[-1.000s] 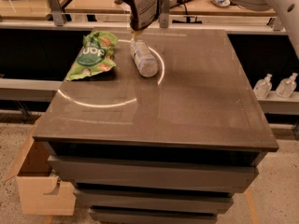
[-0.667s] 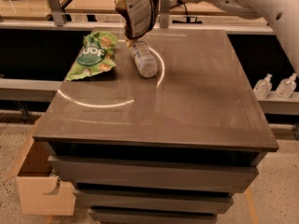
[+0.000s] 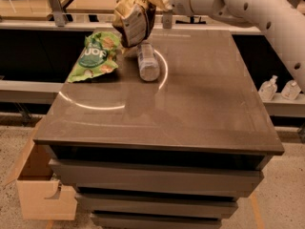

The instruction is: Move brown chip bag near green rice chip bag

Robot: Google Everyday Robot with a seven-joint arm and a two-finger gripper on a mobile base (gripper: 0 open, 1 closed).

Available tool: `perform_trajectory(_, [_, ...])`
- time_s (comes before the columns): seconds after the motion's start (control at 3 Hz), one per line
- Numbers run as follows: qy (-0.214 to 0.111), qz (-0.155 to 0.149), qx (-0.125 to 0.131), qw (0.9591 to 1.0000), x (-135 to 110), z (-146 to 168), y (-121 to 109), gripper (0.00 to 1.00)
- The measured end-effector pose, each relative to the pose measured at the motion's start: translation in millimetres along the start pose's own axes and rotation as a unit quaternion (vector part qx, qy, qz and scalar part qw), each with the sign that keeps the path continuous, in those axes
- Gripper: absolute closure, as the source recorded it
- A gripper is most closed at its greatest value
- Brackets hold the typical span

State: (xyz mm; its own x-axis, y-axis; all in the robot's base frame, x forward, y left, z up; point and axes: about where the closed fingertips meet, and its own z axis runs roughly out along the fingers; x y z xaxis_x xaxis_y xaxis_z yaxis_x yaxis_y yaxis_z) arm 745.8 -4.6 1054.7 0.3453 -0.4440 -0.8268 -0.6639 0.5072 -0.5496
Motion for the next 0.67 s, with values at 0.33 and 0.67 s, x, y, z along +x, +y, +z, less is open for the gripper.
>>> perform_trajectory(0.33, [0.049, -0.026, -0.014, 0.9984, 24.2, 2.8, 18.3, 0.83])
perform_trajectory(0.67, [0.086, -0.049, -0.031, 0.9946, 42.2, -2.1, 38.2, 0.59])
